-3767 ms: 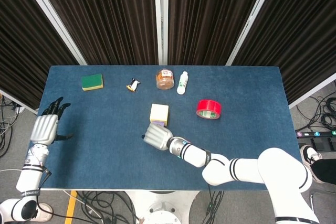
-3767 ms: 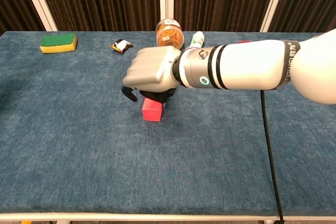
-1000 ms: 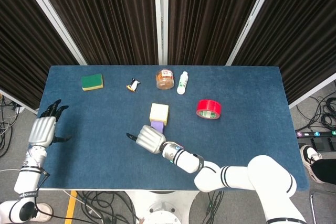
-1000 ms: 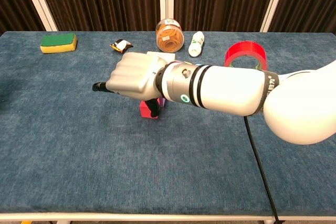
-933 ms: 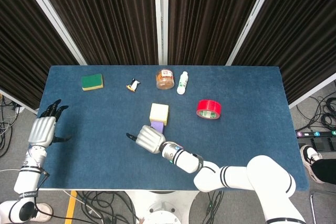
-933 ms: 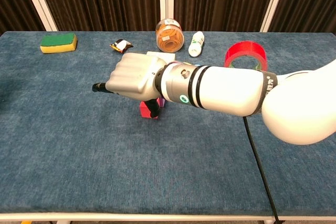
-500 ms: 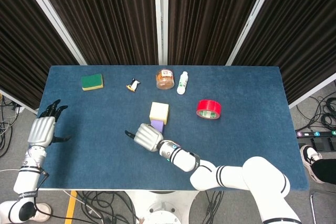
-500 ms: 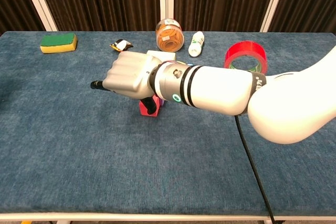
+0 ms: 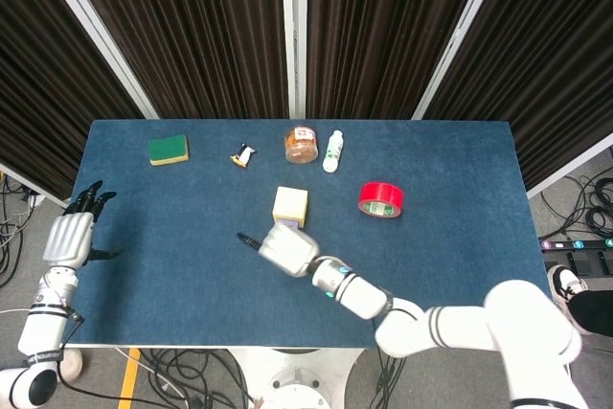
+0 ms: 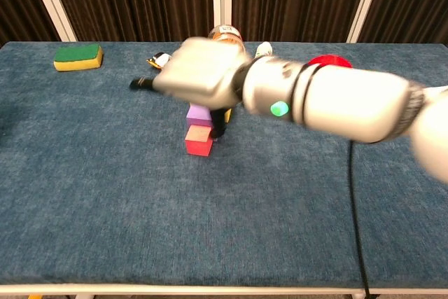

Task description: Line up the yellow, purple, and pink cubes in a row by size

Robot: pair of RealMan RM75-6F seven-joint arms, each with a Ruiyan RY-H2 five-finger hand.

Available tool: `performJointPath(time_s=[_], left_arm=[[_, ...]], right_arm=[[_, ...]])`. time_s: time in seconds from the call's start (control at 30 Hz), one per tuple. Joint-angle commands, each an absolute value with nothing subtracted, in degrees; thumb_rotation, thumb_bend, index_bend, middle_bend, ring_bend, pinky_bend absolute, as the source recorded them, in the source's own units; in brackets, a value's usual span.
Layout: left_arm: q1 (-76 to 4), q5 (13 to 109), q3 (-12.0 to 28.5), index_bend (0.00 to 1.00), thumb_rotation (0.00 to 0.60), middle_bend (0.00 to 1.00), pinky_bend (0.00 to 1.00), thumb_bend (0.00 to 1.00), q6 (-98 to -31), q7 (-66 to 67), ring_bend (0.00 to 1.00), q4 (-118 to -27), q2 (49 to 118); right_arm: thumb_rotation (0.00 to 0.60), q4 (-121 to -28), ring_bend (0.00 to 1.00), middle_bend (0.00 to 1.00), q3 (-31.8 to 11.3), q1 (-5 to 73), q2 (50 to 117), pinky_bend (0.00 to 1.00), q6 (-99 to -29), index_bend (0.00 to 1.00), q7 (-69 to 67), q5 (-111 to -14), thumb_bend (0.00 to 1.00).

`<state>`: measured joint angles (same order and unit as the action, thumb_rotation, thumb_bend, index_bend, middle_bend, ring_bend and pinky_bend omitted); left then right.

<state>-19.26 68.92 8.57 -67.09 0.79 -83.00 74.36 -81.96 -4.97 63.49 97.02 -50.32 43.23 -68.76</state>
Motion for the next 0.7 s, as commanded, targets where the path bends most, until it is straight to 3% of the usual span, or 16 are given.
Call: performJointPath(time_s=[0.03, 0.17, 0.23, 0.3, 0.4, 0.47, 0.5, 0.57, 0.7], left_arm=[[-18.8, 68.4, 8.5, 0.2, 0.6, 0.06, 0.21, 0.03, -67.4, 1.5, 0.09, -83.4, 73.8], [-17.9, 67.8, 8.4, 0.2, 0.6, 0.06, 0.21, 0.03, -68.7, 2.6, 0.09, -84.2, 73.1], [-17.2, 67.9, 8.2, 0.2, 0.6, 0.06, 0.21, 0.03, -70.0, 3.4, 0.09, -84.5, 73.1], [-16.7, 67.9, 8.0, 0.2, 0.6, 0.06, 0.21, 0.03, -71.0, 4.1, 0.09, -84.8, 73.0], [-15.8, 68.2, 7.7, 0.2, 0.6, 0.06, 0.21, 0.03, -72.5, 4.9, 0.09, -85.7, 72.7], [-15.2, 68.8, 7.5, 0.2, 0.6, 0.06, 0.21, 0.03, -73.6, 5.5, 0.09, -86.4, 72.6], [-14.9, 69.2, 7.2, 0.2, 0.6, 0.06, 0.21, 0.03, -74.2, 5.9, 0.09, -86.9, 72.5], [-14.5, 69.9, 6.9, 0.2, 0.6, 0.06, 0.21, 0.03, -75.2, 7.0, 0.09, -87.7, 72.5], [-13.5, 71.6, 6.0, 0.2, 0.6, 0.06, 0.2, 0.03, -77.6, 8.8, 0.09, -89.9, 72.3]], right_arm=[[0.6, -91.3, 0.82, 0.75, -3.1, 55.2, 87.0, 1.0, -59.6, 0.0, 39.0, -70.0, 0.01], [0.6, -96.8, 0.69, 0.61, 0.0, 46.7, 78.9, 0.99, -68.0, 0.0, 34.1, -70.8, 0.09], [0.6, -97.8, 0.58, 0.51, 1.2, 42.1, 75.4, 0.89, -72.4, 0.0, 30.3, -70.9, 0.16], [0.6, -97.9, 0.47, 0.43, 2.1, 38.8, 73.2, 0.74, -75.0, 0.0, 26.9, -71.2, 0.2], [0.6, -97.7, 0.25, 0.26, 3.6, 33.3, 70.0, 0.43, -78.1, 0.0, 20.0, -70.7, 0.21], [0.6, -97.3, 0.07, 0.14, 4.6, 30.0, 68.1, 0.17, -79.6, 0.0, 15.7, -71.0, 0.2], [0.6, -97.0, 0.02, 0.1, 5.0, 28.3, 67.1, 0.09, -80.4, 0.0, 13.7, -71.2, 0.19], [0.6, -96.8, 0.0, 0.03, 5.5, 25.8, 66.0, 0.01, -82.1, 0.0, 11.1, -71.6, 0.17], [0.6, -95.8, 0.0, 0.0, 6.5, 20.7, 64.3, 0.0, -86.0, 0.0, 4.6, -74.8, 0.15]])
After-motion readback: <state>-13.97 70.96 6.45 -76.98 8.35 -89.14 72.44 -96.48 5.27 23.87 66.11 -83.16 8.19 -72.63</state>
